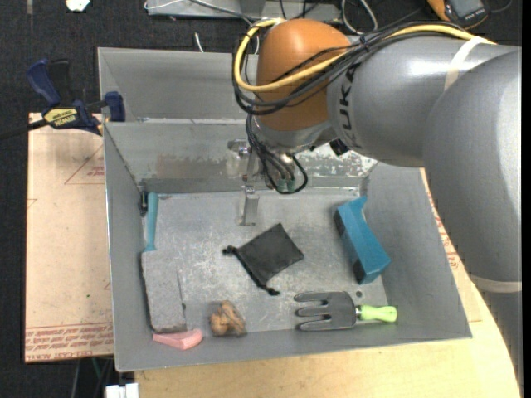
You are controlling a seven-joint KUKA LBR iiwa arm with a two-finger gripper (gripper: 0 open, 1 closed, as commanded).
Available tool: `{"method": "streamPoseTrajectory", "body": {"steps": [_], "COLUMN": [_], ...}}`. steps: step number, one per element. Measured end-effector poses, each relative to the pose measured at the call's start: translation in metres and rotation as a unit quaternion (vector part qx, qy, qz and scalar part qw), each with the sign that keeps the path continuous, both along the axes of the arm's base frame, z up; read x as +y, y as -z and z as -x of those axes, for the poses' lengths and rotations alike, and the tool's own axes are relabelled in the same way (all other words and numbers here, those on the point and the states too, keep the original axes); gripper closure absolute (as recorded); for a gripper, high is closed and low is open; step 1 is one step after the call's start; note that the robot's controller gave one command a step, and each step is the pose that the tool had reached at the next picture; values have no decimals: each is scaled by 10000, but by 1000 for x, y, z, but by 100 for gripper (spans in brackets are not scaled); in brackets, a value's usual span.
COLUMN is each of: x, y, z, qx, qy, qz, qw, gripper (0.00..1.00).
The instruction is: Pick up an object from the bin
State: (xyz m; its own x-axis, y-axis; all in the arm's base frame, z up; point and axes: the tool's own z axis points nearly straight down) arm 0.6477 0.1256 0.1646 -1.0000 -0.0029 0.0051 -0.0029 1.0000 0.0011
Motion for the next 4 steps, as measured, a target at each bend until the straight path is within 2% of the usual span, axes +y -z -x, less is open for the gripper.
{"method": "streamPoseTrajectory", "body": {"steps": [1, 2, 3, 4], "x": [-1, -71, -83, -82], "y": [-5, 51, 44, 54], "z": [-1, 59, 69, 68], "qx": [-35, -14, -83, -30], "qy": [12, -524, -725, -634], "qz": [-4, -5, -21, -12], "qw": [10000, 9986, 9973, 9980], "gripper": [0, 0, 0, 0]}}
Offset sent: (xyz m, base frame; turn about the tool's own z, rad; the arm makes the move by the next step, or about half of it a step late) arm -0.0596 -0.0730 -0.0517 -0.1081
